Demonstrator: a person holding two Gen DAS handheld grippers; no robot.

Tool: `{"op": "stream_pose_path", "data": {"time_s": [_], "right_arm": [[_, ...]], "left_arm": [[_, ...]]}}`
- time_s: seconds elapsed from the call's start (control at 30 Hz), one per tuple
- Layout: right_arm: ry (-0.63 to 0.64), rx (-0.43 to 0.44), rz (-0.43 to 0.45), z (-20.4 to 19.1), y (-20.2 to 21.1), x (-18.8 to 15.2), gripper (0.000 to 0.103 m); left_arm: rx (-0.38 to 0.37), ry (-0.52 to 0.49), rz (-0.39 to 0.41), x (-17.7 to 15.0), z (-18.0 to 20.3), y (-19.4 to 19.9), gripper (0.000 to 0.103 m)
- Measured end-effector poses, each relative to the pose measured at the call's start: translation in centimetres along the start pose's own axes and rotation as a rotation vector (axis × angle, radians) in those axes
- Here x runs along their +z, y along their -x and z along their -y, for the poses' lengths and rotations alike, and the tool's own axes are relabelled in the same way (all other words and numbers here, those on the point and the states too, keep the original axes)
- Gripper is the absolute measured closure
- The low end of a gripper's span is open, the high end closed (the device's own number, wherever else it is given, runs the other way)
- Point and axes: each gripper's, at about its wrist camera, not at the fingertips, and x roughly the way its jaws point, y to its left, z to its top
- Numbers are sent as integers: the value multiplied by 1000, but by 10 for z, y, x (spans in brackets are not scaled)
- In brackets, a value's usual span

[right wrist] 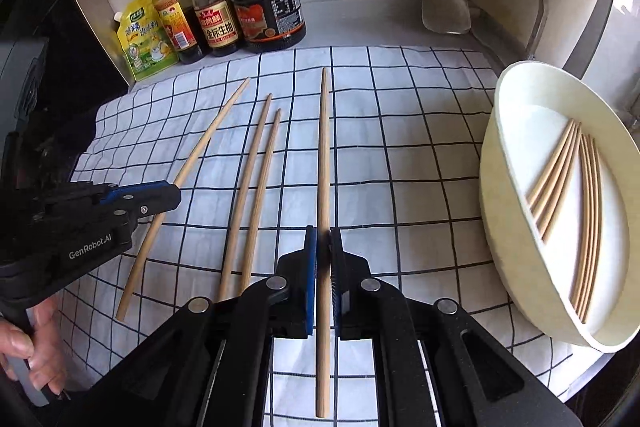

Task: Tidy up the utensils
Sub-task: 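Carry the chopstick in the left tool into the basin while the right tool carries its own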

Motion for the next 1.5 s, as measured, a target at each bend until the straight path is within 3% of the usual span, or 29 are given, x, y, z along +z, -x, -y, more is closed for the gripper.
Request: {"op": "stream_pose_path", "data": {"time_s": [0.33, 0.77, 1.1, 1.5], "right_arm": [[-102, -94, 104, 77, 64, 3, 97], [-272, -156, 149, 181, 97, -10, 96], [-405, -172, 148, 236, 90, -15, 97], [-446, -151, 80, 261, 56, -8, 97]], "left_arm": [[-102, -132, 77, 38, 84, 25, 96], [-203, -333, 101, 76, 209, 24, 96], [-225, -462, 35, 94, 268, -11, 96], [-218, -516, -41, 105, 293, -53, 96]]}}
